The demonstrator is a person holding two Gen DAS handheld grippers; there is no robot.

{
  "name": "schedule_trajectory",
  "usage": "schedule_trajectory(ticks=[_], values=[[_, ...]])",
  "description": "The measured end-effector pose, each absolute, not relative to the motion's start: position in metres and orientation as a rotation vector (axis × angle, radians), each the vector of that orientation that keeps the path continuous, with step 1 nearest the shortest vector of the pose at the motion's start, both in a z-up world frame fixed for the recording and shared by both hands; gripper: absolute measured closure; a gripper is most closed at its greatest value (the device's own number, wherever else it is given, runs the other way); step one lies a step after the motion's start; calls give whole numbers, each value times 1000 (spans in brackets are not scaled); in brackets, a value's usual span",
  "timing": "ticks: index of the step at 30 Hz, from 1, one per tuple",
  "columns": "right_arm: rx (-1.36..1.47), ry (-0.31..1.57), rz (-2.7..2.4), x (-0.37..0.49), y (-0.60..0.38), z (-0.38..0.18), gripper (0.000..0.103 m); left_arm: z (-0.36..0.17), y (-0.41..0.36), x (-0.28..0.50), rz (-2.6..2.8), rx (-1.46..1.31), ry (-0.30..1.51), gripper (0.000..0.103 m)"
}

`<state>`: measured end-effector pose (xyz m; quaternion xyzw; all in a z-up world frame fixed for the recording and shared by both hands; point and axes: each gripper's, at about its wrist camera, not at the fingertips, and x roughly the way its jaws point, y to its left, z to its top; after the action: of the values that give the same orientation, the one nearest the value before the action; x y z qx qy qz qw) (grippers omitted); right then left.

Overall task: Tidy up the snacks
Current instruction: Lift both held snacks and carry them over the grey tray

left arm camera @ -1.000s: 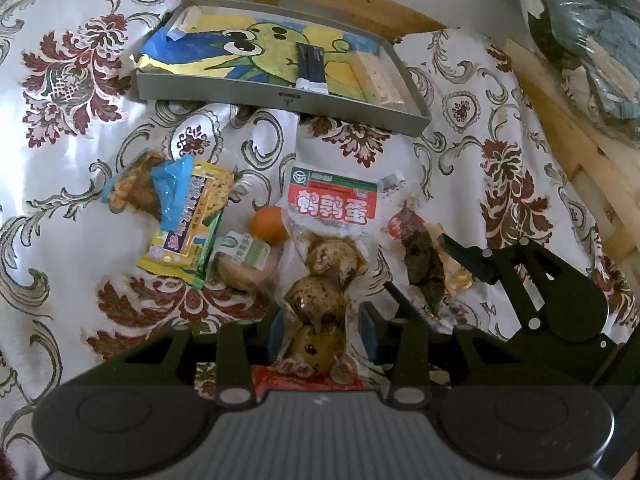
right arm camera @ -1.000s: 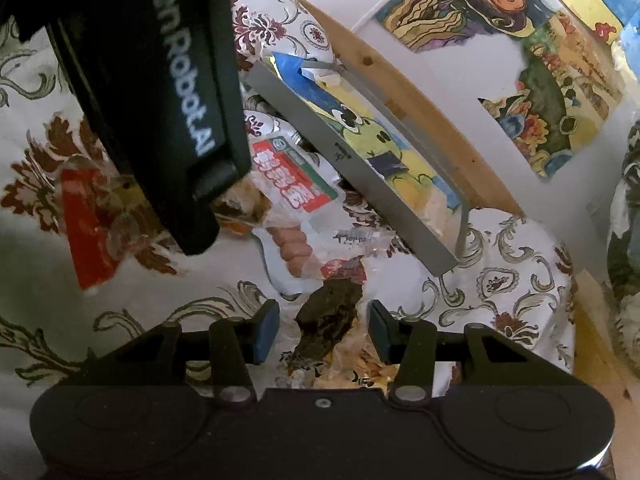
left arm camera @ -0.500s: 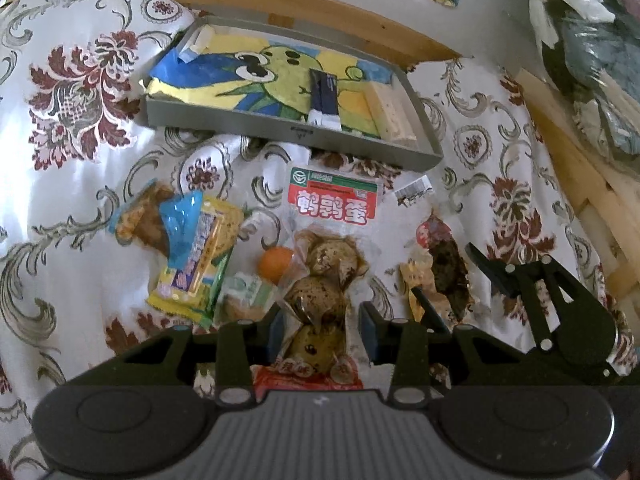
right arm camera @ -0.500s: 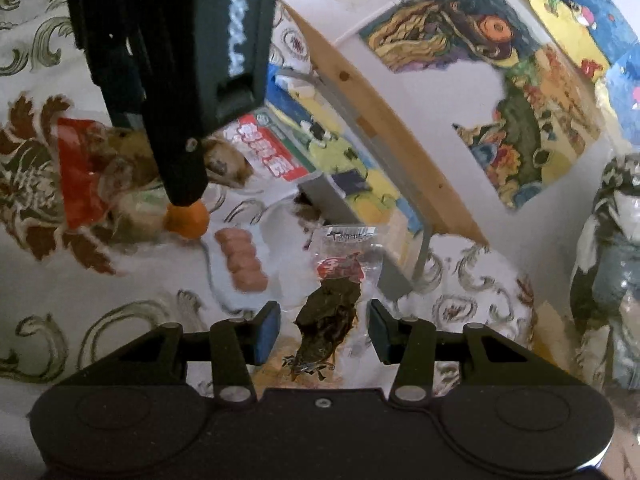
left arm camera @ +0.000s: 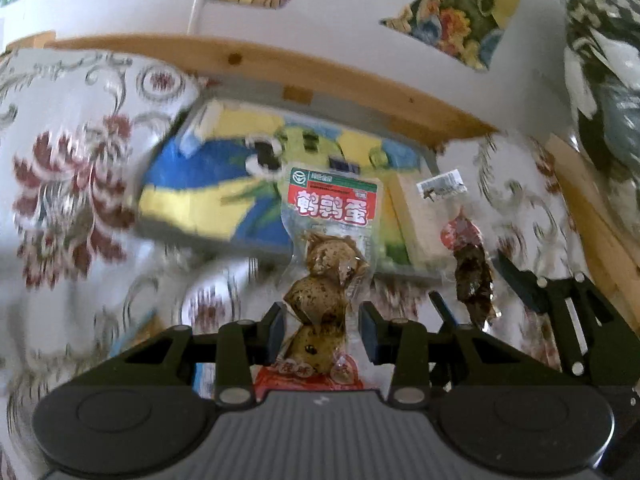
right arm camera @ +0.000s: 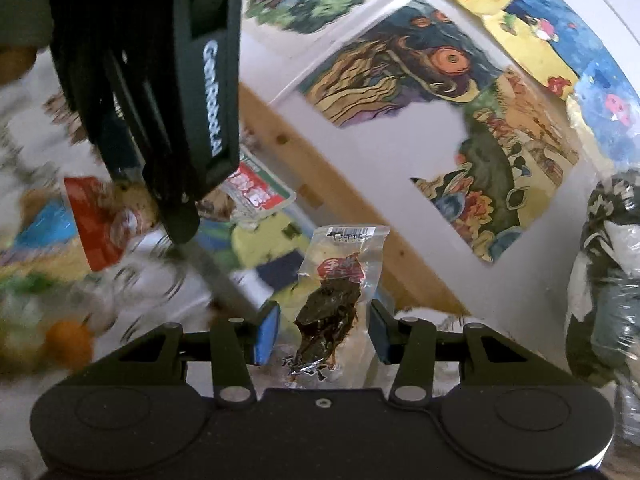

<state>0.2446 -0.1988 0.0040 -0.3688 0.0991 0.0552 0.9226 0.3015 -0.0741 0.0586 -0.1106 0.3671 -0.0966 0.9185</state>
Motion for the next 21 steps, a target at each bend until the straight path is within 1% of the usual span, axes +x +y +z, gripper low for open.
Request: schedule_trajectory(ticks=[9,14,21], values=[[-538,183,96,314,-220,18,54,68,-83,374,-141,-274,644,60],[-422,214,96,338,-232,7,54,56,-90,404,-113,-299,645,60],[-355,259,121,359,-238,-19,54,35,-99,432,-77,-292,659,60]])
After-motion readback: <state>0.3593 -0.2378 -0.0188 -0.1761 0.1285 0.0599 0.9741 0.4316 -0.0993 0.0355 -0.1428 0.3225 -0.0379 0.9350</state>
